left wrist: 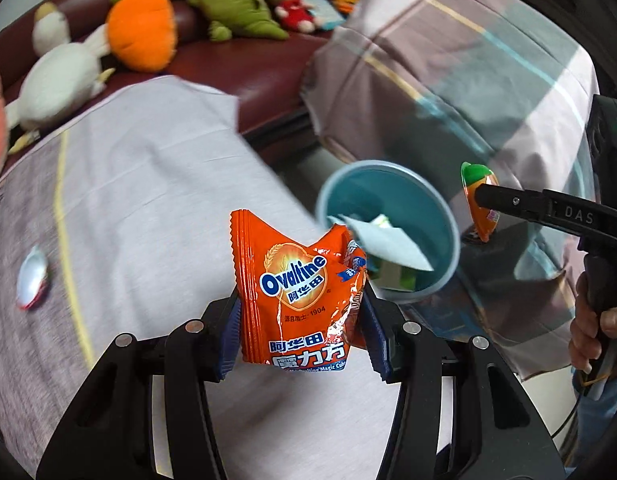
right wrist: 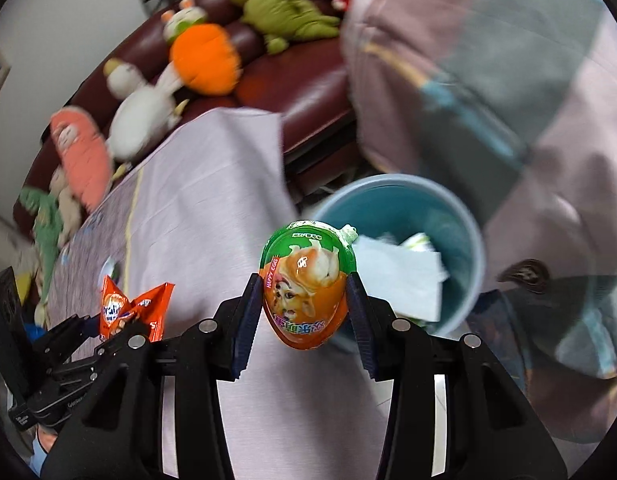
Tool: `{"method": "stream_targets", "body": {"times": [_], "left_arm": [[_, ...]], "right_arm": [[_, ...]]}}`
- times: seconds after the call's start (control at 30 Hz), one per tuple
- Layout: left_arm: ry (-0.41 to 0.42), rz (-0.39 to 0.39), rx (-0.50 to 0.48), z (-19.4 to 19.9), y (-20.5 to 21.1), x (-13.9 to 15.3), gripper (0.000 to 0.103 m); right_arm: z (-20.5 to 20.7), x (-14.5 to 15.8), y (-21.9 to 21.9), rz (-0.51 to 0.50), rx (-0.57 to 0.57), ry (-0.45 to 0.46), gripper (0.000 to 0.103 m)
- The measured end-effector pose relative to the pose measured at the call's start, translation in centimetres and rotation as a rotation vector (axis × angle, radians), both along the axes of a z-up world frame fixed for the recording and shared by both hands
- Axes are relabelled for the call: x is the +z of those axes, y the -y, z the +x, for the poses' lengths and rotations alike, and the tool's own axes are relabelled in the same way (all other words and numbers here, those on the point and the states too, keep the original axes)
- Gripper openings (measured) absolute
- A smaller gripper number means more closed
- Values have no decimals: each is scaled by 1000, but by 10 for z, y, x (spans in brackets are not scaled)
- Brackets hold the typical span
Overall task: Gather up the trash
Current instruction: 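Carry the Ovaltine packet and candy egg over the teal bin and open both tools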
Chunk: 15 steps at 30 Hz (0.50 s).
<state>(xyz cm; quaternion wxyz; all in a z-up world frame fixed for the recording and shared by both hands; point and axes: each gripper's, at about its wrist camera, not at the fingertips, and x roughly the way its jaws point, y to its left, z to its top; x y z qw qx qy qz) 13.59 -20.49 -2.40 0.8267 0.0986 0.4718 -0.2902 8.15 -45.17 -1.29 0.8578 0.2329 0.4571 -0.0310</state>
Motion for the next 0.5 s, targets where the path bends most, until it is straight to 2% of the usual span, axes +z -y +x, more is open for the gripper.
{"method": "stream_targets", "body": {"times": [0.27, 0.5], "left_arm": [[-23, 30, -68, 12, 60, -13, 53], [-59, 54, -106, 22, 100, -36, 53]], "right_arm": [[-4, -12, 53, 16, -73, 3, 41], [1, -28, 75, 31, -94, -22, 41]]}}
